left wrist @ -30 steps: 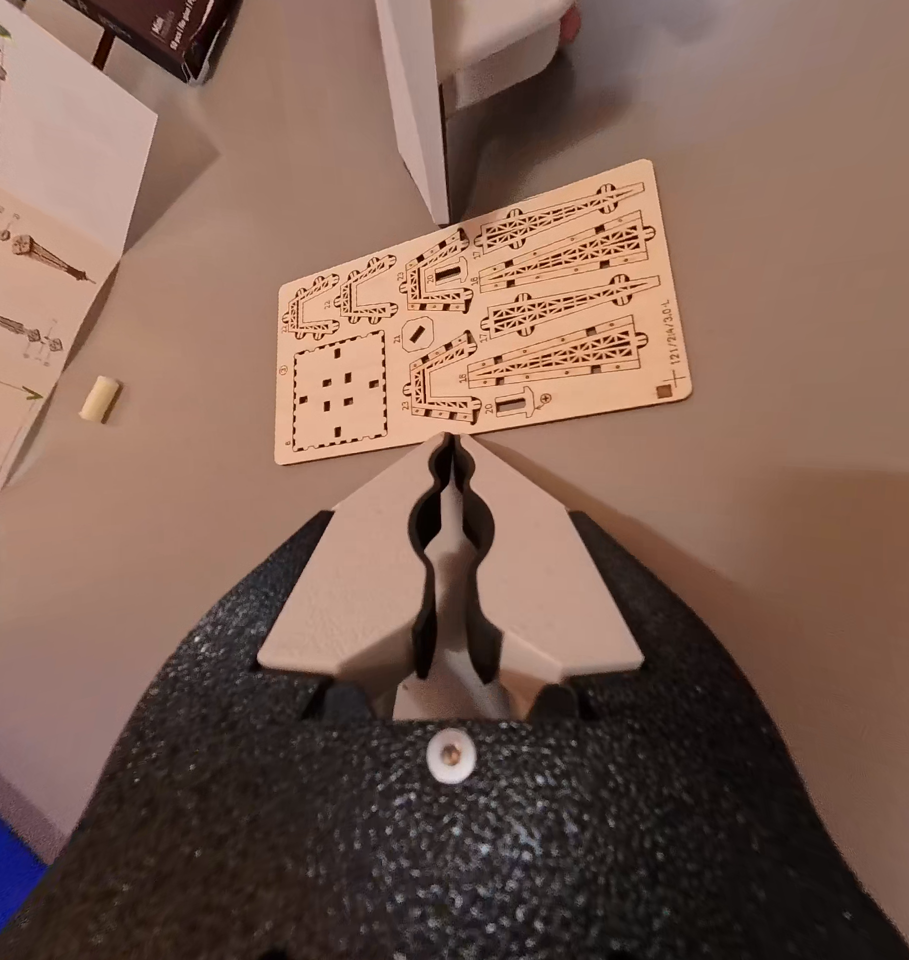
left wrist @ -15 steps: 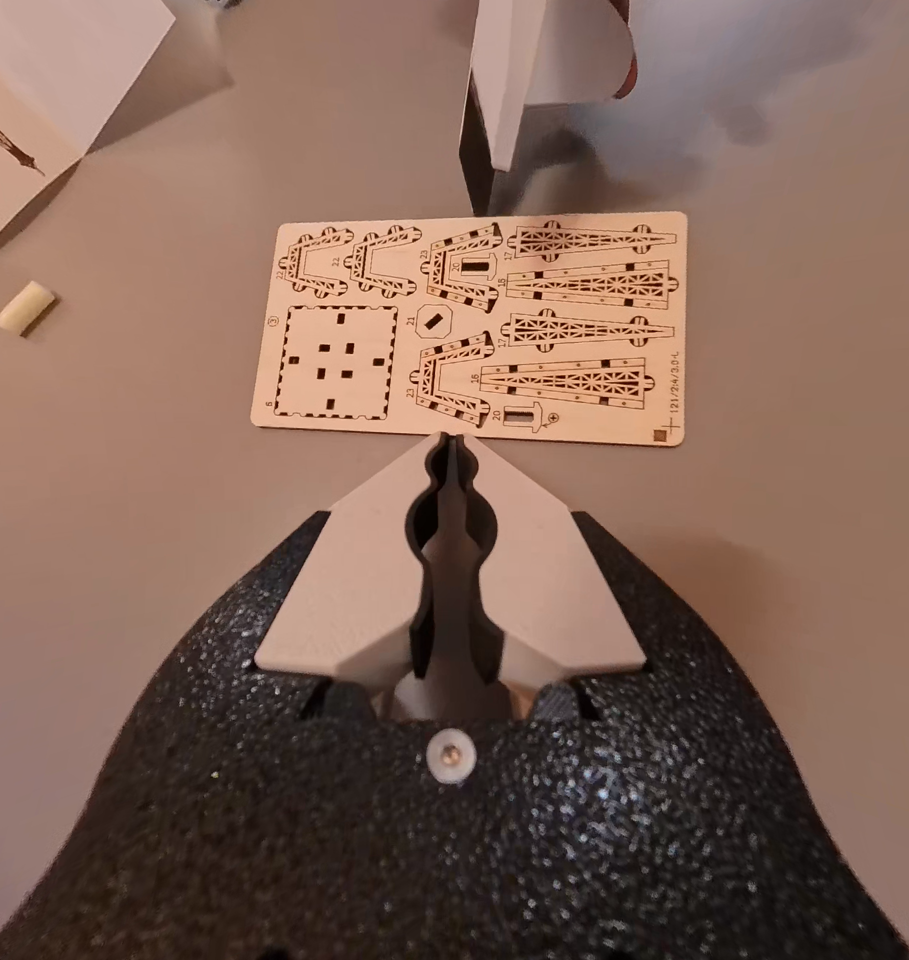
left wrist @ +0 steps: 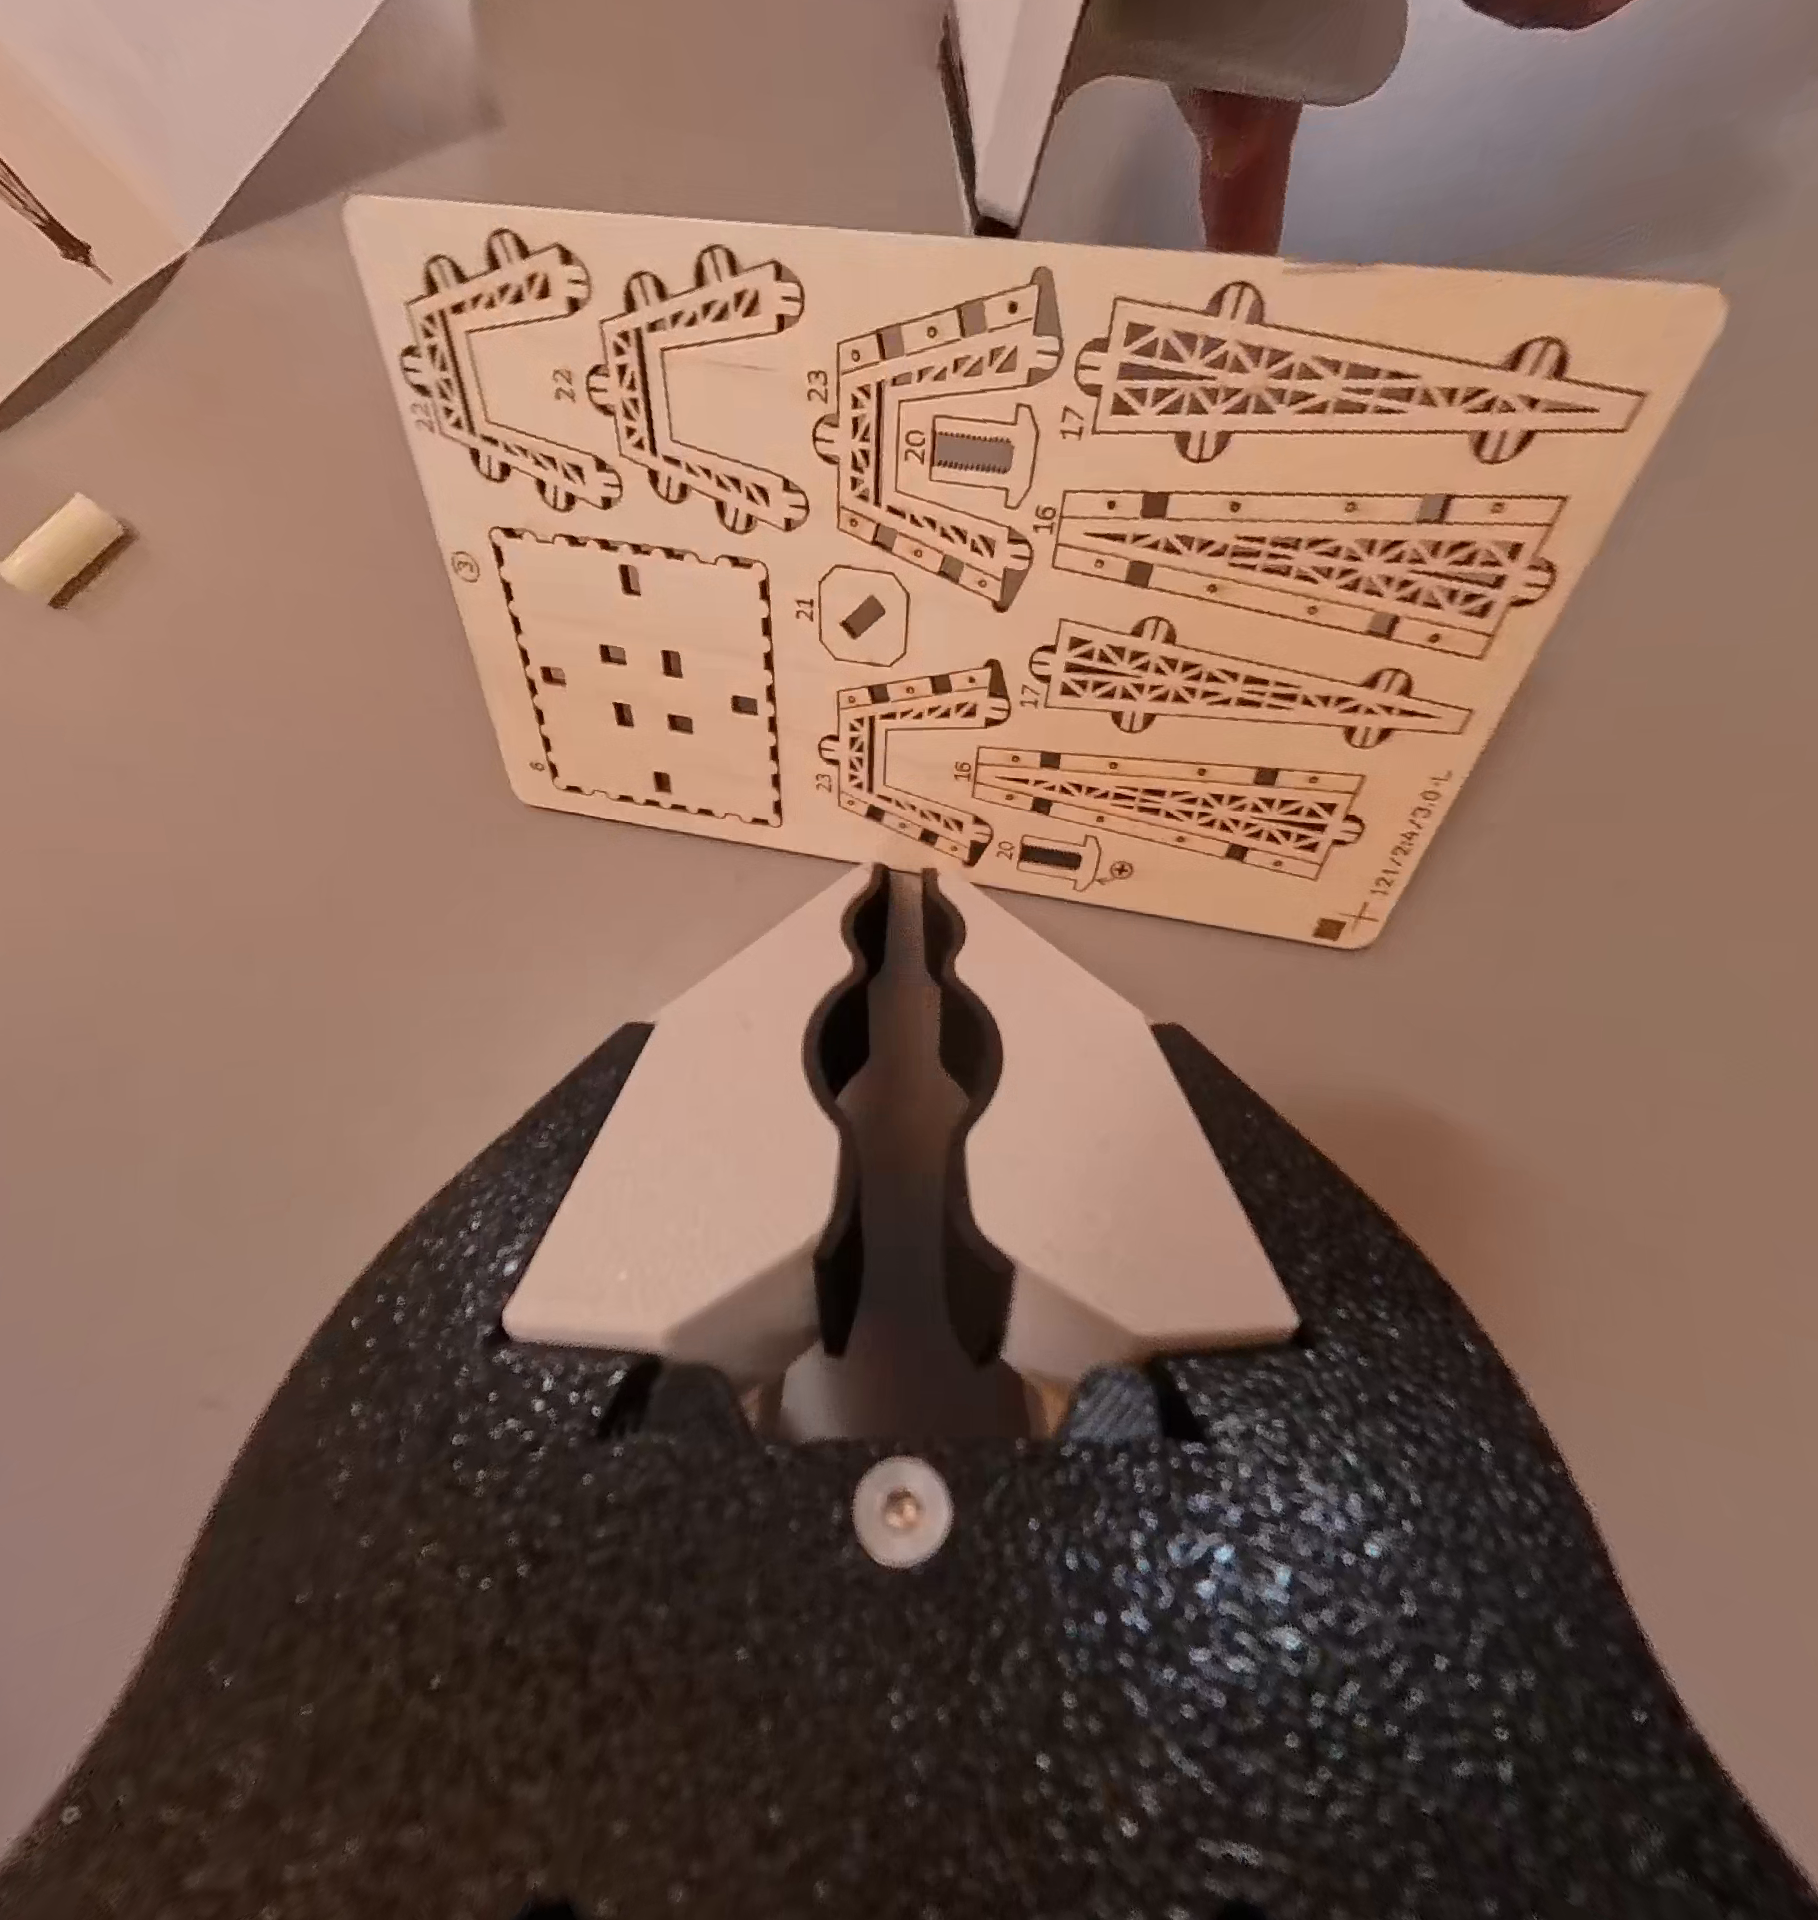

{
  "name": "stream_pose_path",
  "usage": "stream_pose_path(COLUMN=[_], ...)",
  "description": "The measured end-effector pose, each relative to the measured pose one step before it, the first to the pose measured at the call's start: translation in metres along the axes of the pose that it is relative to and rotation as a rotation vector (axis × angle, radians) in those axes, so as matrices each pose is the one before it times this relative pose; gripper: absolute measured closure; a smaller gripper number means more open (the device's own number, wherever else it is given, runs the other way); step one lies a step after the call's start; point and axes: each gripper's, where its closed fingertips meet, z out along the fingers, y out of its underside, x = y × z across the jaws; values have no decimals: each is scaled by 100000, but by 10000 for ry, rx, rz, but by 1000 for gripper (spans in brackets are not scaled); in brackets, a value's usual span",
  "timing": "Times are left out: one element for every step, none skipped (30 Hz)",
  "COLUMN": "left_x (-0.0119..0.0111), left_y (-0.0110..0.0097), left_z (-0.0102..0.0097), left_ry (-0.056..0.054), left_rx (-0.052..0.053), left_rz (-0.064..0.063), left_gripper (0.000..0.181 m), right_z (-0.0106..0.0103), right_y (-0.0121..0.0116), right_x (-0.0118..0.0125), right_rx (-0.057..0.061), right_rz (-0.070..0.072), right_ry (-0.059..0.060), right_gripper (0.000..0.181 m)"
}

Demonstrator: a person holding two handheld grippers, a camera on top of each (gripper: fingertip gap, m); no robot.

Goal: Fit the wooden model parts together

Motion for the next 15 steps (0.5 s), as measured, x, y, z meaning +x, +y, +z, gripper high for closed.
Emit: stream_pose_path(left_x=[-39, -9, -22, -13, -2, -11, -2, 3, -1, 8, 26, 40, 60, 59, 39], left_y=[-5, 2, 3, 3, -5, -7, -2, -4, 2, -3, 7, -9, -7, 1, -5], left_z=[-4, 1, 3, 3, -4, 13, 5, 7, -1, 2, 3, 4, 0, 7, -1], left_ry=[-2, 7, 12, 16, 24, 23, 20, 16, 7, 2, -2, 10, 23, 12, 7], left_rx=[1, 1, 1, 0, 1, 0, 1, 1, 1, 0, 0, 2, 3, -1, 1], left_rz=[-32, -23, -27, -32, -32, -27, -20, -17, -5, 12, 23, 33, 43, 43, 41], left_gripper=[177, 177, 176, 176, 176, 176, 176, 176, 176, 176, 176, 177, 177, 178, 179], right_z=[248, 210, 156, 73, 28, 0, -3, 12, 15, 41, -9, -24, 2, 113, 171], right_y=[-99, -25, -21, -19, 9, -13, -31, -31, -103, -151, -132, -188, -172, 87, 276], right_x=[-270, -218, -265, -332, -287, -105, -112, -6, 45, -62, -5, 505, 867, 494, 478], right_rx=[31, -10, -33, -54, -81, -75, -66, -34, 24, 85, 72, 108, 108, -36, -192], right_rz=[-49, -88, -110, -91, -81, -40, 48, 81, 88, 178, 227, 113, -58, -127, -140], right_ry=[-6, 74, 73, 20, 13, 49, -30, -43, -69, -184, -138, 247, 557, 356, 399], right_gripper=[181, 181, 180, 175, 171, 168, 166, 166, 166, 165, 164, 152, 126, 117, 109])
